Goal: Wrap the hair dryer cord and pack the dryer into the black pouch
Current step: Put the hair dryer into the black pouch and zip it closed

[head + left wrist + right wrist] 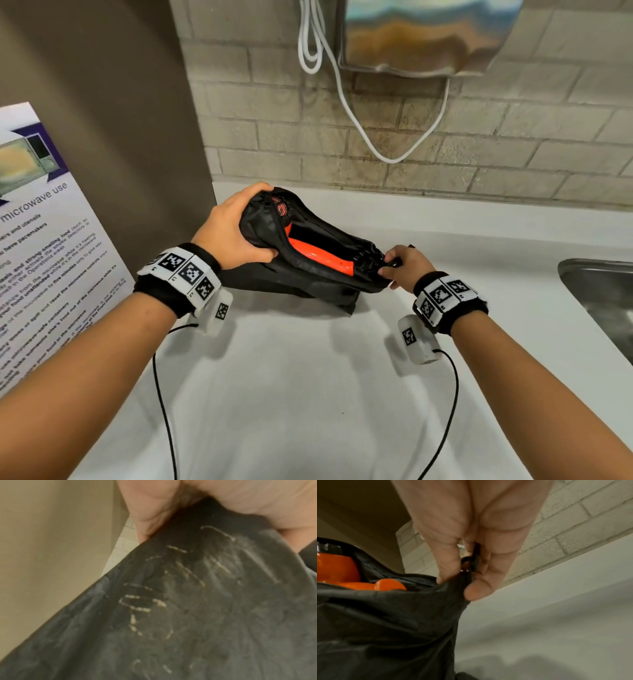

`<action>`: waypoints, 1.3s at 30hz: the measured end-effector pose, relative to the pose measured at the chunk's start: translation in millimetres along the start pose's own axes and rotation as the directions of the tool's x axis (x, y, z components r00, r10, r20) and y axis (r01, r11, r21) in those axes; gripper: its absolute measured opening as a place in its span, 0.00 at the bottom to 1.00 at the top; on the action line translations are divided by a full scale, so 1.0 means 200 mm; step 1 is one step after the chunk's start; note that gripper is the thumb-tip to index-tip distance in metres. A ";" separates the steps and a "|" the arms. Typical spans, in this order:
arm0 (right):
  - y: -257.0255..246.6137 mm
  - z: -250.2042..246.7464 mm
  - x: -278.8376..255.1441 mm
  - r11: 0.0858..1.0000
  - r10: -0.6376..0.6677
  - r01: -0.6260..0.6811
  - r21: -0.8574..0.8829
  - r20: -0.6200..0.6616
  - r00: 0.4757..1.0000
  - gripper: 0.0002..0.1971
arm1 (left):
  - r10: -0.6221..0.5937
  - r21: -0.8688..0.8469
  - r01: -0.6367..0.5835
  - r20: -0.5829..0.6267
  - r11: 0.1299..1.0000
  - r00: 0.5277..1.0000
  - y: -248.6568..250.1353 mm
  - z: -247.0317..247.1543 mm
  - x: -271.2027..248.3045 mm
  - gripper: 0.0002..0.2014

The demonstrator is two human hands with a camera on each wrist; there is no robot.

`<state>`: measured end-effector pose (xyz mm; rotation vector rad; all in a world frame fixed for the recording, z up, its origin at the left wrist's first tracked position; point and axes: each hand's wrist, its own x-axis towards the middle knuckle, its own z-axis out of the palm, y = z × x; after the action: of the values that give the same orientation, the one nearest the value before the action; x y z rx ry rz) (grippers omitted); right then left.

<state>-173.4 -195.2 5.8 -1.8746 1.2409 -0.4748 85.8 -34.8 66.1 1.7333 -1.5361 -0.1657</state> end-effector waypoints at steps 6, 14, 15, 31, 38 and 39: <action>0.00 -0.02 -0.03 0.986 -0.116 0.121 0.116 -0.055 0.992 0.17 | -0.033 -0.012 0.033 -0.011 0.999 0.999 -0.02 0.00 0.00 0.45; -0.11 -0.08 -0.03 0.965 -0.113 0.185 0.188 -0.340 0.934 0.23 | -0.028 -0.012 0.029 0.004 1.000 1.000 -0.05 0.04 -0.02 0.46; -0.13 -0.09 -0.02 0.961 -0.126 0.204 0.185 -0.366 0.922 0.21 | -0.029 -0.024 0.029 -0.004 0.999 1.000 -0.06 0.04 -0.02 0.46; -0.17 -0.13 -0.10 0.918 -0.387 0.342 -0.201 -0.261 0.884 0.06 | -0.057 -0.242 0.057 0.007 0.969 0.998 -0.13 0.13 -0.06 0.43; -0.20 -0.09 -0.11 0.938 -0.304 0.344 0.033 -0.393 0.868 0.09 | -0.124 -0.439 0.031 -0.184 0.898 0.975 -0.12 0.17 -0.08 0.10; -0.19 -0.10 -0.11 0.943 -0.293 0.333 0.029 -0.405 0.866 0.09 | -0.153 -0.456 0.034 -0.227 0.889 0.962 -0.13 0.16 -0.07 0.07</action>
<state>-174.7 -176.5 50.1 -1.9625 1.1349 -1.1202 83.3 -38.3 22.7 1.3951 -1.1160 -0.3074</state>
